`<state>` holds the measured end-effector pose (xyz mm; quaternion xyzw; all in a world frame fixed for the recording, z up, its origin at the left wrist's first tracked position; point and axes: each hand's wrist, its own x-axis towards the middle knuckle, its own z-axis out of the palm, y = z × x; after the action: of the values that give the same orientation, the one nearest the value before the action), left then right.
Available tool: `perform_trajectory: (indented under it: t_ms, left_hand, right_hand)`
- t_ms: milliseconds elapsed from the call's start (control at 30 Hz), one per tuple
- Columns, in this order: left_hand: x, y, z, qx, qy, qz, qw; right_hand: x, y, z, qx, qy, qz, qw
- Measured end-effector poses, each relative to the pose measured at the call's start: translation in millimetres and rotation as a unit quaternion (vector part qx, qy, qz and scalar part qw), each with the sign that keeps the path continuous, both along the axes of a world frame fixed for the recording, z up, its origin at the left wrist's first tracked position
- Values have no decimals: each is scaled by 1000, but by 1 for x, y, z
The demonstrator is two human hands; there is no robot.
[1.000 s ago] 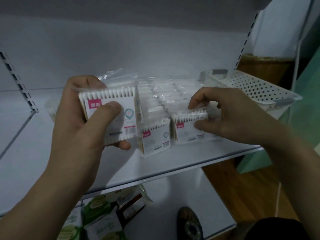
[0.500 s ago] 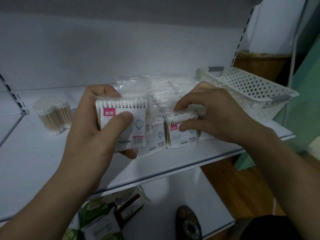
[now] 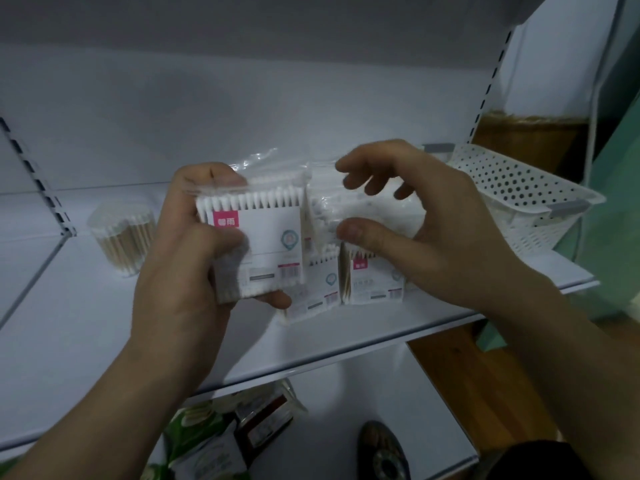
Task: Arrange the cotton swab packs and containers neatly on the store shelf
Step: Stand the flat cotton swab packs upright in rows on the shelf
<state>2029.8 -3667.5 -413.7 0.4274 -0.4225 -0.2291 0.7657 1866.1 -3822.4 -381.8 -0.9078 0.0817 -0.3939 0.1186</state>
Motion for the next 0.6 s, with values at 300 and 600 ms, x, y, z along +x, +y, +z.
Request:
perform_trajectory:
  t_ms: [300,600]
  left_hand:
    - [-17,4,1,-2,-118,63,991]
    - [-14,-3,-3,-20,-105,48,993]
  right_hand:
    - [13,22,15,155,-1,94,983]
    - [-78,-41,22,211,33,-14,977]
